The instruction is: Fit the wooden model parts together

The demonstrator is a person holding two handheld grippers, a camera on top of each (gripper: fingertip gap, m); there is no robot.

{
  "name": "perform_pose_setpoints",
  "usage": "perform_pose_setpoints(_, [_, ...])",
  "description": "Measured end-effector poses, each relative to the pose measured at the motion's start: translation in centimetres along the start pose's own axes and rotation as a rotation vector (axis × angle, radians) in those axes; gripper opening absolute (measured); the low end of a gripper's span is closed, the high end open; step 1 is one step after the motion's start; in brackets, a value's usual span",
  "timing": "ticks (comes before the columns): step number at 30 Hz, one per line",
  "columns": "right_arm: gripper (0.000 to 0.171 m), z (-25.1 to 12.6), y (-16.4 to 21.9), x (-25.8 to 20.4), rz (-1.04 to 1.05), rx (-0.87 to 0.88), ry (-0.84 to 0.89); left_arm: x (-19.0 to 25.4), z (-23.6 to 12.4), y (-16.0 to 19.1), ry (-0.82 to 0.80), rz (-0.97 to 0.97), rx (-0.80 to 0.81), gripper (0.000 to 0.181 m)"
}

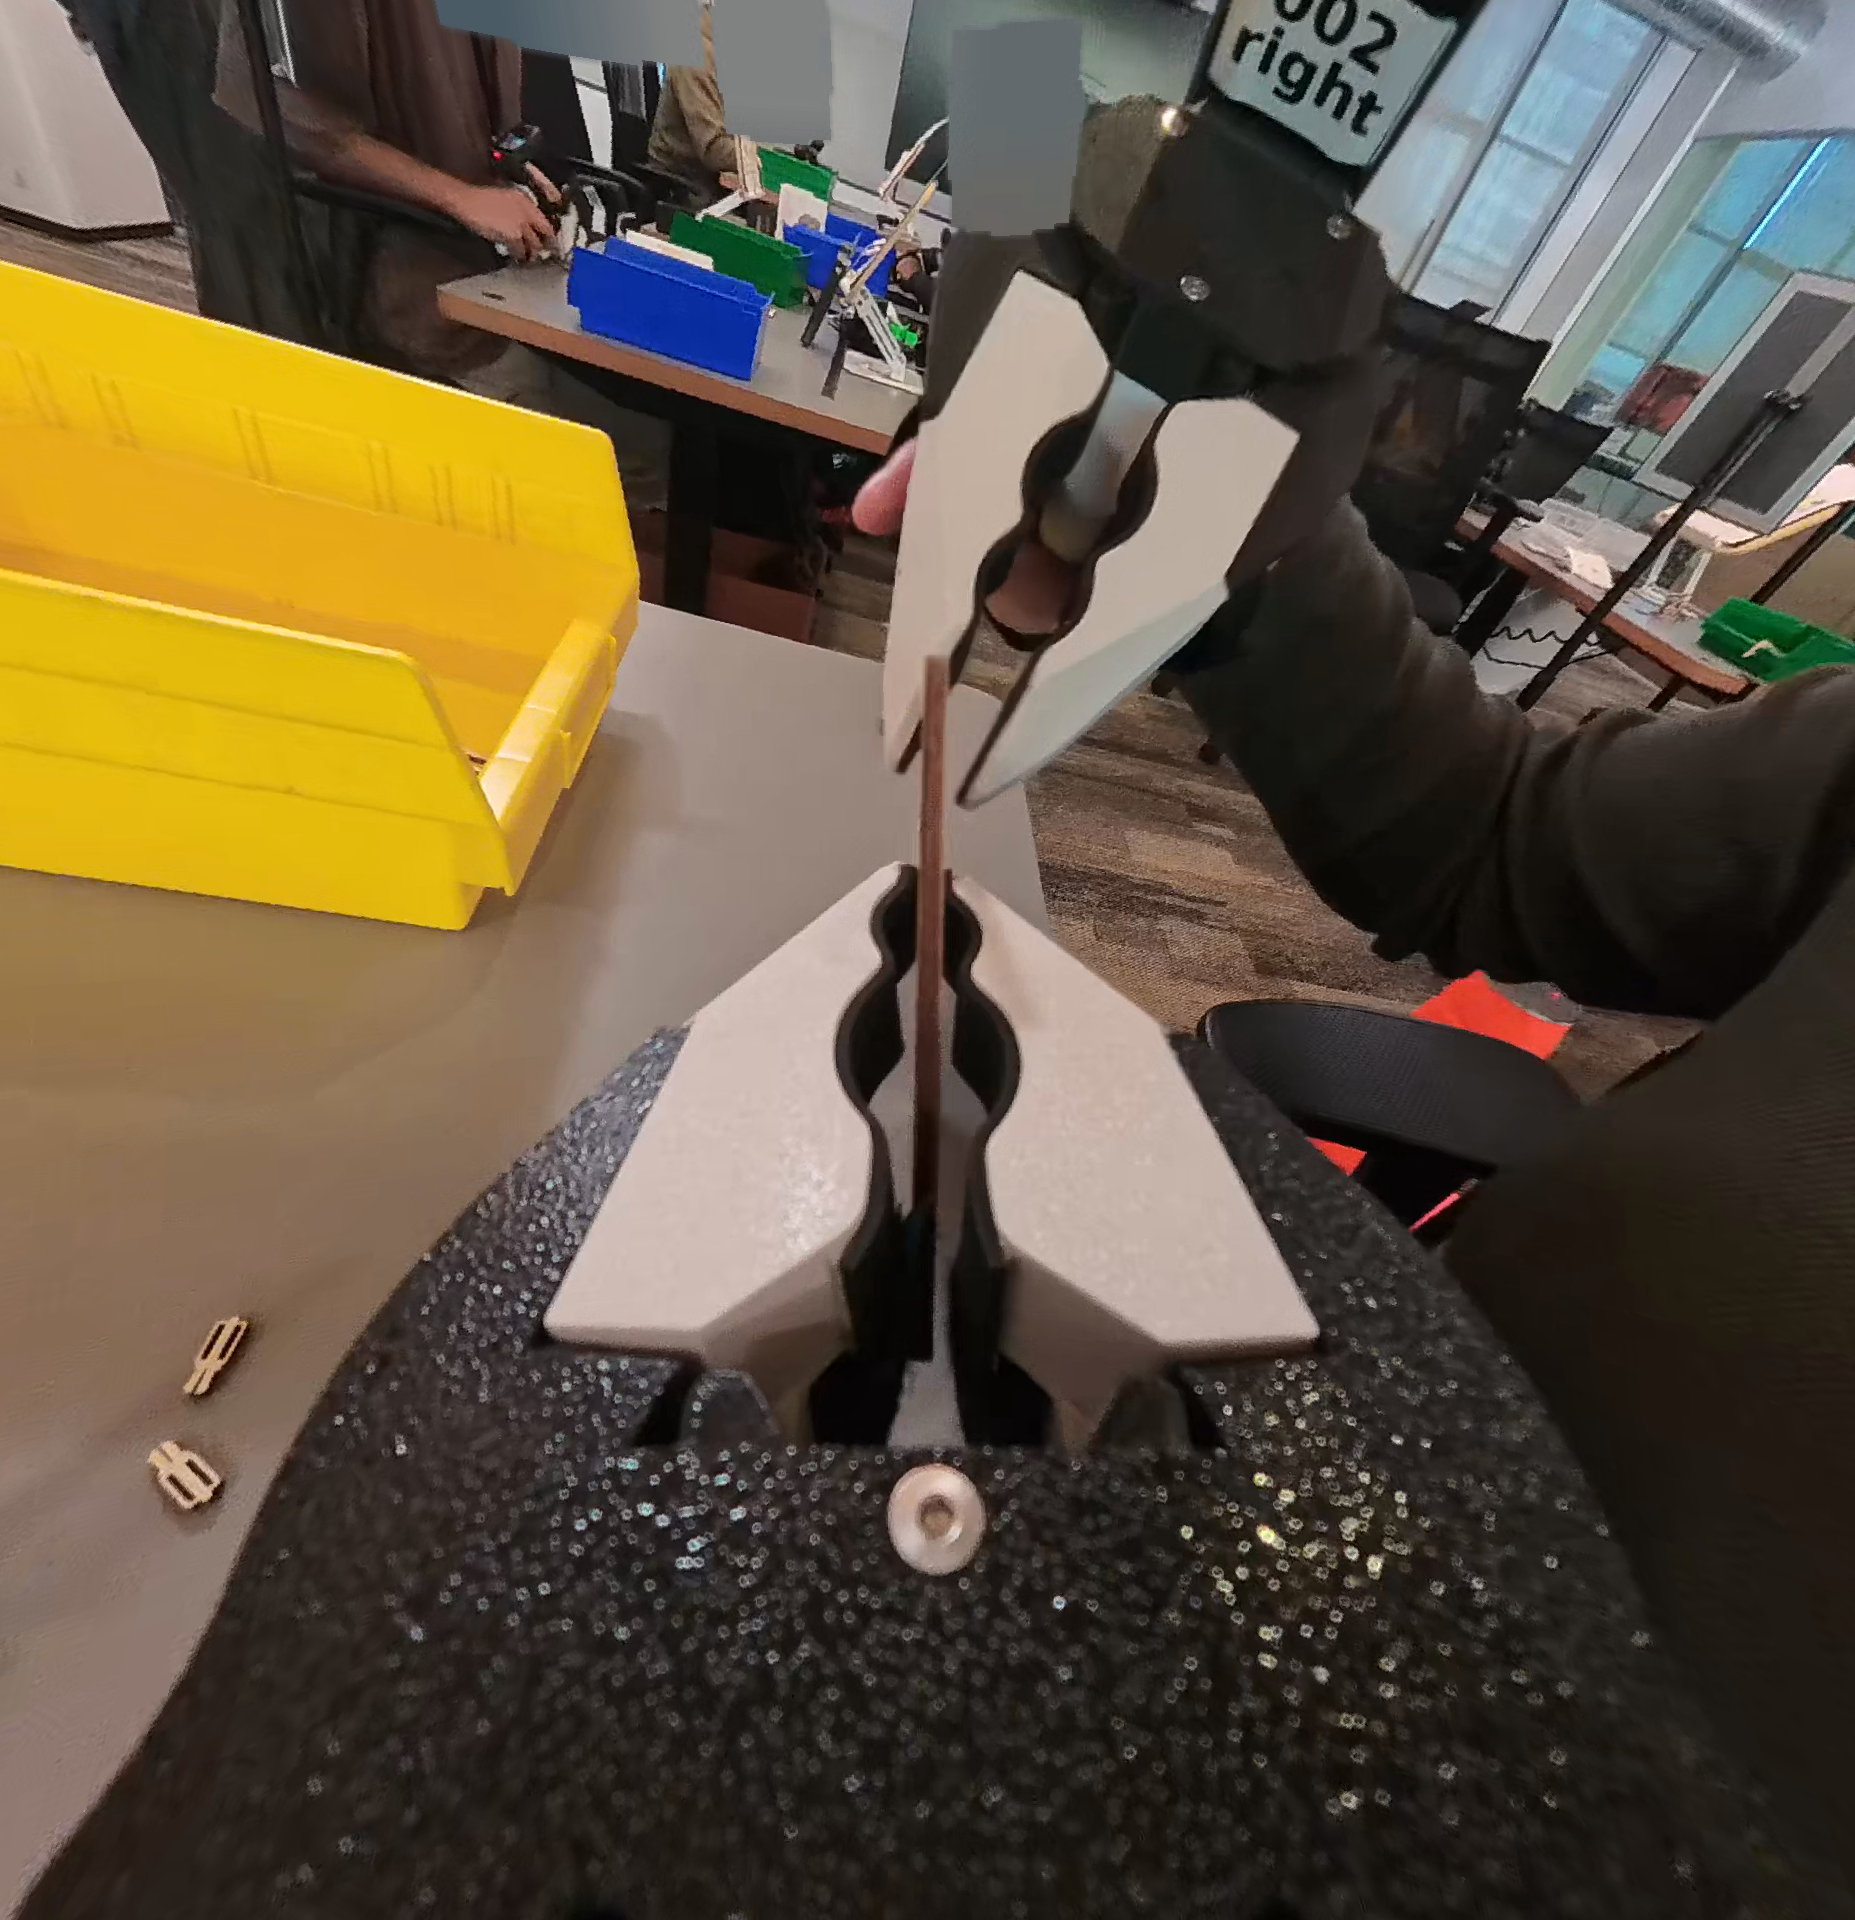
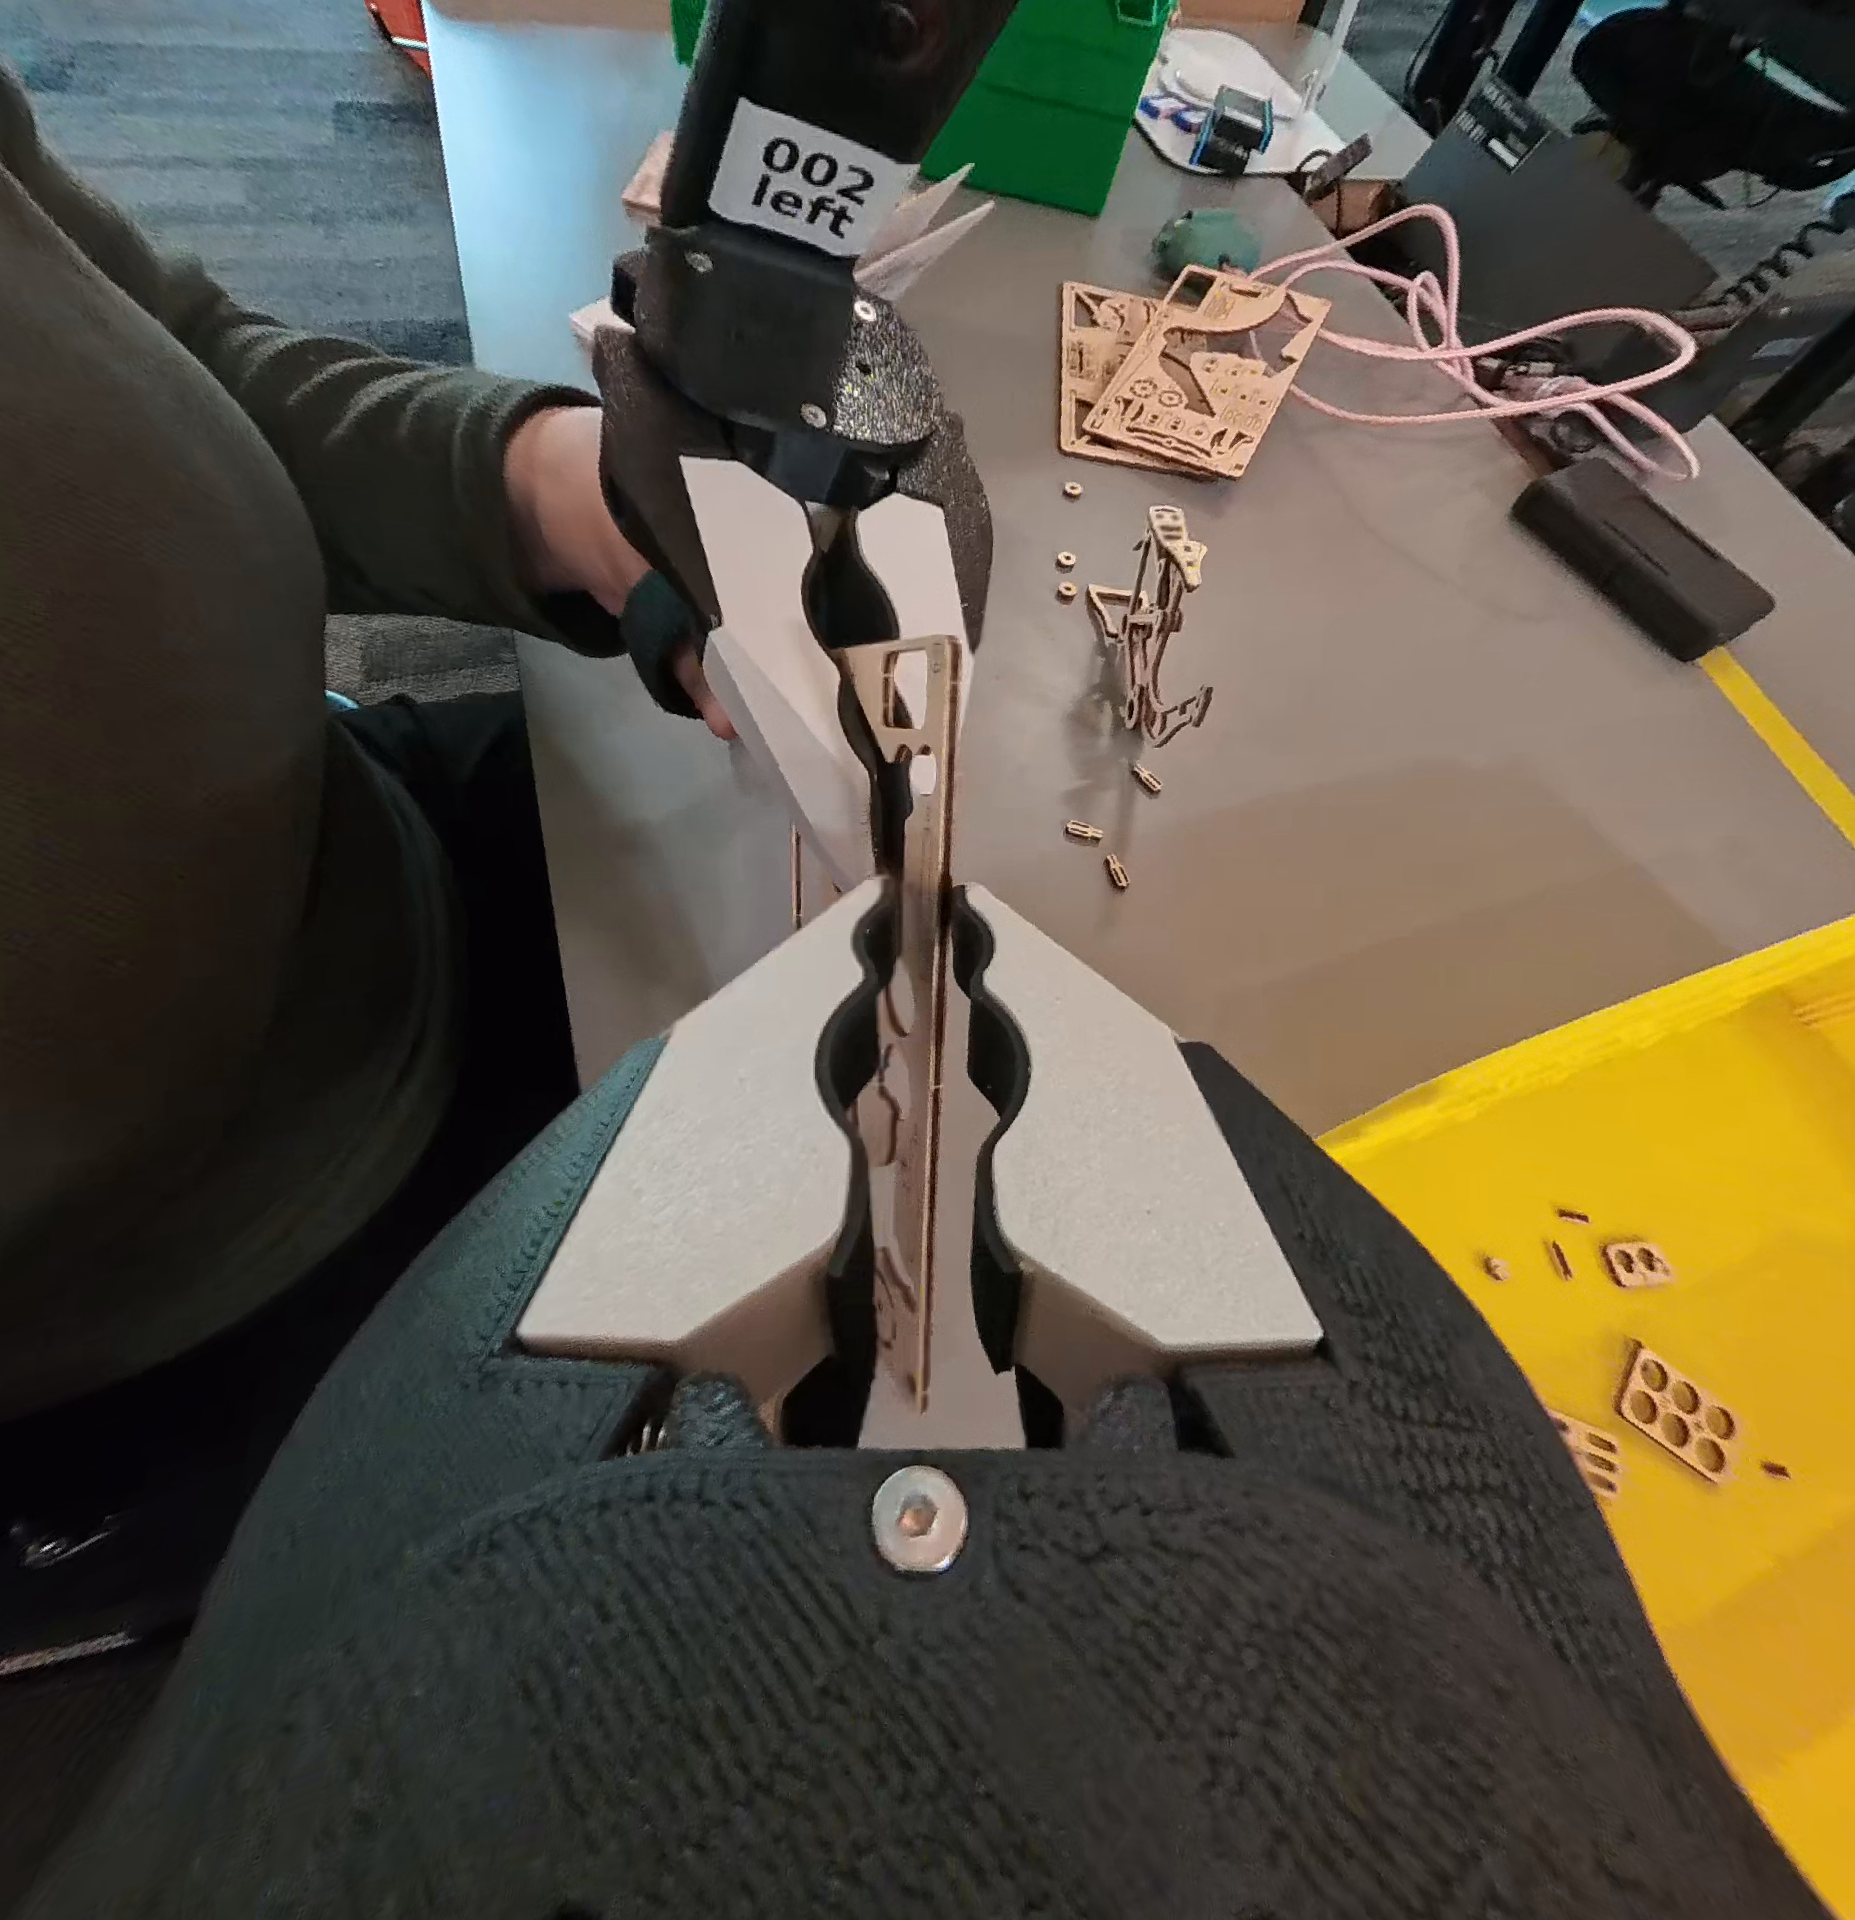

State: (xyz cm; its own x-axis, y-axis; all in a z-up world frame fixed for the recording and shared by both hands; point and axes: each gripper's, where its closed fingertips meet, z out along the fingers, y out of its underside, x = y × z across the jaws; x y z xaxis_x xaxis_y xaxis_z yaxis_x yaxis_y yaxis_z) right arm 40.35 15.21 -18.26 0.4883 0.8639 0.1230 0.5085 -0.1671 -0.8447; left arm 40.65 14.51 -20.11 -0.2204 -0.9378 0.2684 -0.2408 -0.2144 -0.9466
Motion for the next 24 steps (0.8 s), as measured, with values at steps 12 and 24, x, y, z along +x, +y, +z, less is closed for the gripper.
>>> perform_pose_setpoints(12, [0.005, 0.04, 0.31, 0.51, 0.003, -0.026, 0.012, -0.14, -0.31, 0.23, -0.011, 0.008, -0.003, 0.001])
perform_pose_setpoints(24, [0.002, 0.76, 0.5, 0.85, 0.083, 0.002, 0.059, -0.35, -0.34, 0.65, -0.045, 0.023, -0.025, 0.001])
